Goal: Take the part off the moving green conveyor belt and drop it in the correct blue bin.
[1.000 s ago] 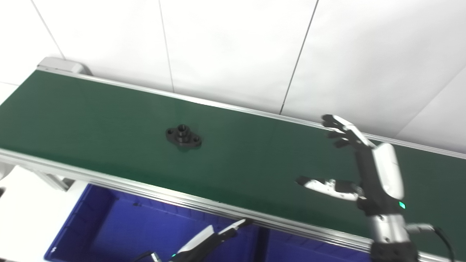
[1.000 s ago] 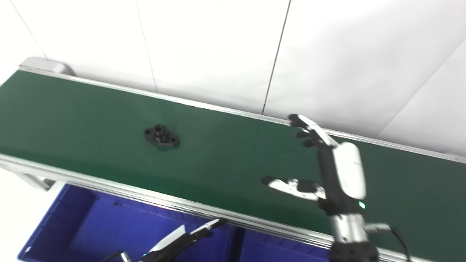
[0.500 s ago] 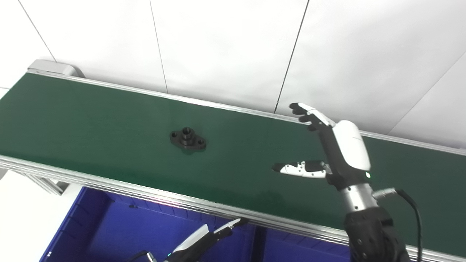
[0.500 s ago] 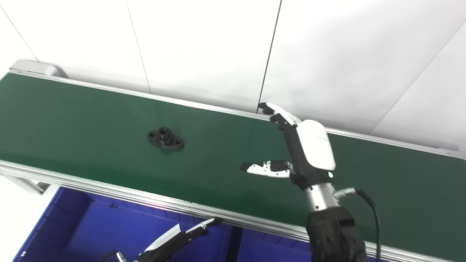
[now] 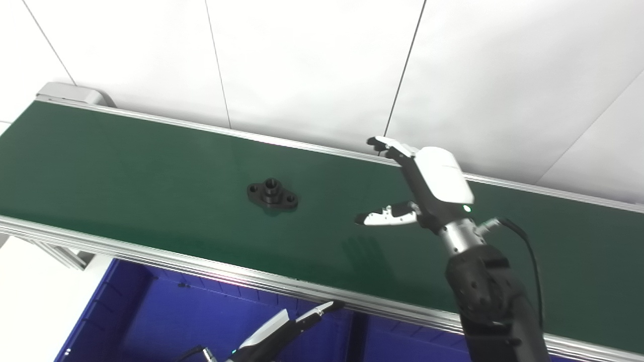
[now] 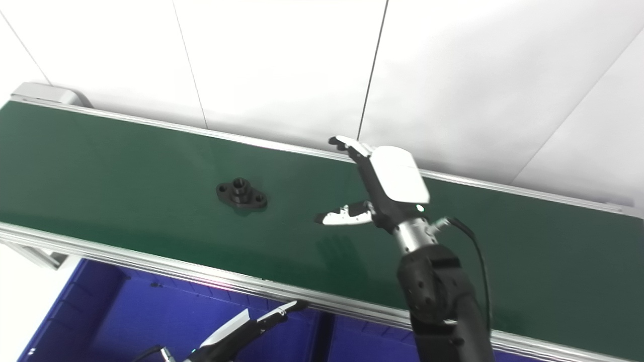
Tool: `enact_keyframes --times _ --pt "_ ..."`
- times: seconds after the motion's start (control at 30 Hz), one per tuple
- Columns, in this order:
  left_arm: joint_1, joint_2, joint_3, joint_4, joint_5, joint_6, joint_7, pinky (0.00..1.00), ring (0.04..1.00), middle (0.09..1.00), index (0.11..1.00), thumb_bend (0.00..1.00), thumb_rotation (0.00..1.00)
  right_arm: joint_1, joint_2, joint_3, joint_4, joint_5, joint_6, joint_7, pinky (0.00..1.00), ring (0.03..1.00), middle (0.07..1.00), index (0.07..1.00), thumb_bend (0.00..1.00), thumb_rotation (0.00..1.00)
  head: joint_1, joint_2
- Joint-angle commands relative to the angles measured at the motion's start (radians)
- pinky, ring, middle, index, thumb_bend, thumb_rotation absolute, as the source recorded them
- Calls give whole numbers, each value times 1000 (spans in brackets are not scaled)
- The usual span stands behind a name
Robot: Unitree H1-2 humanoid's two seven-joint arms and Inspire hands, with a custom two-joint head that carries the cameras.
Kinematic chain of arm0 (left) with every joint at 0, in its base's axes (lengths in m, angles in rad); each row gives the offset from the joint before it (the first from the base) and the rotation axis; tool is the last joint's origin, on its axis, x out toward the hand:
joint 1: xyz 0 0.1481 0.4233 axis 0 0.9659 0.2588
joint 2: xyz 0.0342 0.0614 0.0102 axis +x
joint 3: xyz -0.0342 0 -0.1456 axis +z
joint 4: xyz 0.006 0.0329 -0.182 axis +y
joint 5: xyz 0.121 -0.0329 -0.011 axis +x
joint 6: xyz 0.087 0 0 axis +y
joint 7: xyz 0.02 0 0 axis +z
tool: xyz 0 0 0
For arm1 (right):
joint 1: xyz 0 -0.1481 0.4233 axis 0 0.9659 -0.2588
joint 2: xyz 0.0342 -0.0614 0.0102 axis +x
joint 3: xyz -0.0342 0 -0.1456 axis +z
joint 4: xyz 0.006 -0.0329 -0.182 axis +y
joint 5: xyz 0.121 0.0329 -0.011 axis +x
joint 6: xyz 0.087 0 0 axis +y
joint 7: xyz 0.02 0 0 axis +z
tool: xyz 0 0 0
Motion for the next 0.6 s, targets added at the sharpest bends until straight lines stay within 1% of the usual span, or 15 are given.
enact_keyframes --times 0.0,0.17,0.33,0.4,0.5,0.57 --pt "7 4 0 -35 12 -45 10 967 1000 1000 1000 802 371 -55 19 12 9 -3 16 -7 702 768 803 842 789 274 1 0" --pt "25 7 3 -51 9 -42 11 960 1000 1000 1000 806 381 -92 43 39 74 -11 27 -5 687 762 799 841 785 269 3 1" --pt "47 20 6 -69 26 -65 17 962 1000 1000 1000 789 385 -123 65 66 131 -16 49 13 691 771 803 850 777 275 4 2" --pt "56 21 9 -78 26 -74 19 966 1000 1000 1000 787 371 -134 71 76 148 -22 58 17 691 773 801 849 779 285 3 4" --pt "70 25 12 -88 23 -92 21 948 1000 1000 1000 781 359 -152 78 95 180 -24 71 22 694 774 800 843 784 279 5 8" --pt "80 24 14 -101 13 -90 17 936 1000 1000 1000 787 353 -164 83 104 204 -21 75 18 705 775 801 840 793 257 5 10"
